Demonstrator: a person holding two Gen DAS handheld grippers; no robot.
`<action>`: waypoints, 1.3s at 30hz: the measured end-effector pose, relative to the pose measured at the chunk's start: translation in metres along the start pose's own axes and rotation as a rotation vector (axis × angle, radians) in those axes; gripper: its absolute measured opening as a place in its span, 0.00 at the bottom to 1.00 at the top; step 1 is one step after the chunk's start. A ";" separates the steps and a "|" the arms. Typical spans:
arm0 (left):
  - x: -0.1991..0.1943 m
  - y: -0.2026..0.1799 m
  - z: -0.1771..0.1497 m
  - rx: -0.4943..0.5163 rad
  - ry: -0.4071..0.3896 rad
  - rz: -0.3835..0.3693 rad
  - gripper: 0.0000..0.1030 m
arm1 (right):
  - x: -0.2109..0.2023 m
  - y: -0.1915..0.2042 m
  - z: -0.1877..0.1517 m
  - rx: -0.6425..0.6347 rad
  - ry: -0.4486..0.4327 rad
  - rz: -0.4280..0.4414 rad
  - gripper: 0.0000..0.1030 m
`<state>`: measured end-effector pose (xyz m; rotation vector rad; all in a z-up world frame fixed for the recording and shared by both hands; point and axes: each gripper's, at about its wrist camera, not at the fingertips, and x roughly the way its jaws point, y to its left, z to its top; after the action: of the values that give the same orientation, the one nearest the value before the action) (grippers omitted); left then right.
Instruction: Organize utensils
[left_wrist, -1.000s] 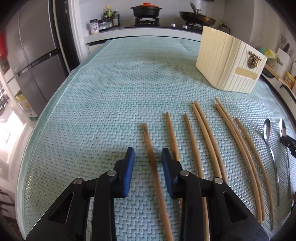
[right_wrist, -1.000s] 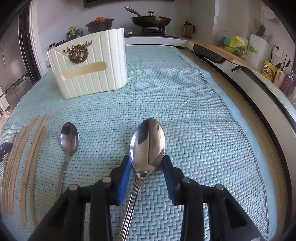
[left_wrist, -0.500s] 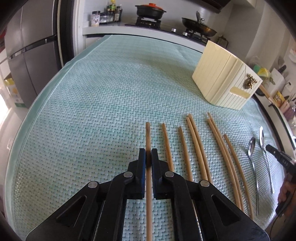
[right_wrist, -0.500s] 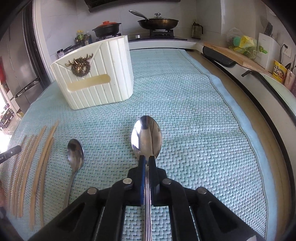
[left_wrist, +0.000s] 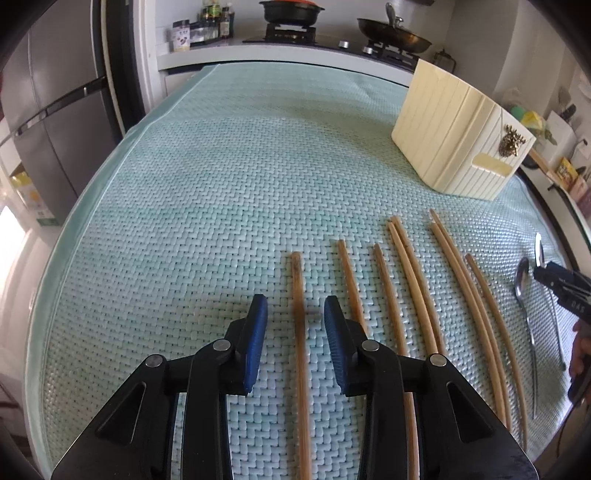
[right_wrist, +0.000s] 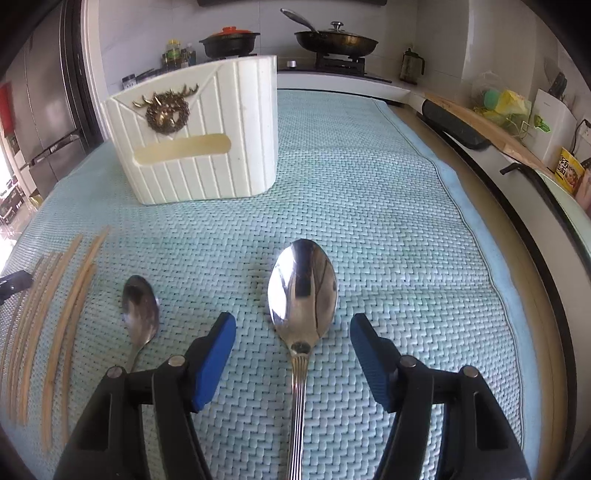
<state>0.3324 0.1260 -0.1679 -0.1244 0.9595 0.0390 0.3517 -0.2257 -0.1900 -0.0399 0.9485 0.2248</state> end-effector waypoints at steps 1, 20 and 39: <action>0.002 -0.002 0.002 0.013 0.008 0.010 0.34 | 0.006 0.000 0.005 0.005 0.010 -0.008 0.64; -0.059 -0.003 0.013 0.009 -0.153 -0.078 0.04 | -0.084 0.008 0.019 -0.014 -0.170 0.135 0.40; -0.161 0.000 0.010 -0.020 -0.393 -0.131 0.04 | -0.171 0.021 0.013 -0.065 -0.352 0.193 0.40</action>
<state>0.2488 0.1310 -0.0305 -0.1904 0.5571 -0.0468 0.2613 -0.2328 -0.0423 0.0312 0.5933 0.4269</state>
